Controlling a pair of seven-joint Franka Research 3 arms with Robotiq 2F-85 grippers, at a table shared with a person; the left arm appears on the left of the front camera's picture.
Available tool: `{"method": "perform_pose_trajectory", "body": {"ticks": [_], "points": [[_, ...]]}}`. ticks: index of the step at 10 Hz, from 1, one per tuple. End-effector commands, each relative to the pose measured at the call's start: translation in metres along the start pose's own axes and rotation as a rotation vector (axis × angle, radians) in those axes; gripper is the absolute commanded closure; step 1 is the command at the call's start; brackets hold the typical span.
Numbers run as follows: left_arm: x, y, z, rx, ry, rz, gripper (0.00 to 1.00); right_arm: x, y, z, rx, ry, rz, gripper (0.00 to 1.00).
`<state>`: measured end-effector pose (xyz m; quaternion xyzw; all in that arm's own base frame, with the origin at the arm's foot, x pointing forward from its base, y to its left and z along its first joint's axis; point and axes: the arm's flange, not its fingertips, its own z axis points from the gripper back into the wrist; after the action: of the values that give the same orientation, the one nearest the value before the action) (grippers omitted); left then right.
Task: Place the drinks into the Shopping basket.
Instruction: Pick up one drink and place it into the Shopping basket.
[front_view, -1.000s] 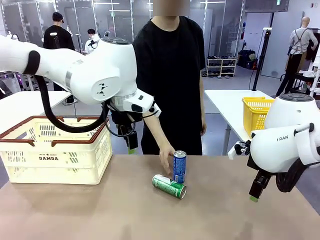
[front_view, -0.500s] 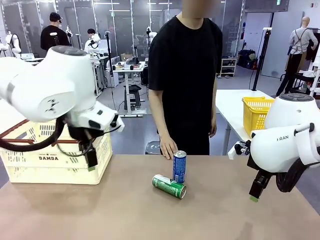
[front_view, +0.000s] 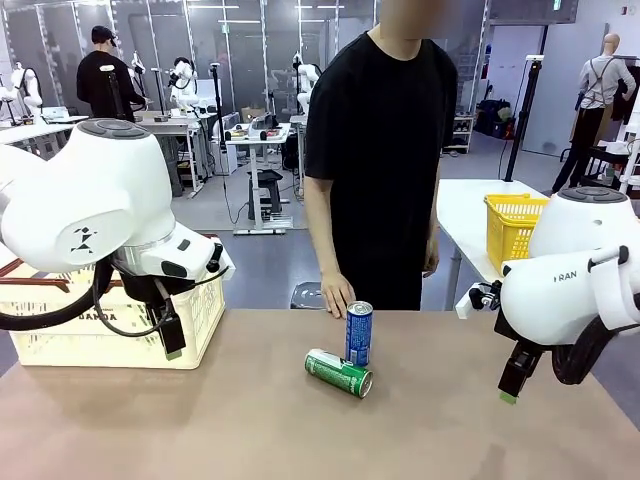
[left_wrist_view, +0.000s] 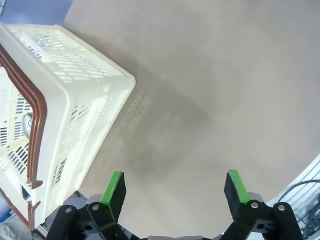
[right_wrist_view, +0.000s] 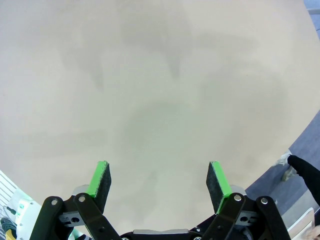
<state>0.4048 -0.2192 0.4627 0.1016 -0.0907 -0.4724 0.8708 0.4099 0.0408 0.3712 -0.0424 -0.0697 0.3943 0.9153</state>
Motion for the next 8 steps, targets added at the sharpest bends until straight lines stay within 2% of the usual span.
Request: {"method": "perform_pose_trajectory", "body": {"ticks": [1, 5, 8], "points": [[0.0, -0.003, -0.001, -0.003, 0.007, -0.013, 0.0, -0.001, 0.0, 0.001, -0.002, 0.002, -0.001, 0.04], [0.001, -0.001, -0.001, -0.002, 0.002, -0.005, 0.0, -0.001, 0.0, 0.001, -0.002, 0.002, -0.001, 0.04], [0.074, 0.001, 0.009, 0.056, -0.084, -0.401, 0.0, -0.001, 0.0, 0.001, -0.002, 0.002, -0.001, 0.04]]}}
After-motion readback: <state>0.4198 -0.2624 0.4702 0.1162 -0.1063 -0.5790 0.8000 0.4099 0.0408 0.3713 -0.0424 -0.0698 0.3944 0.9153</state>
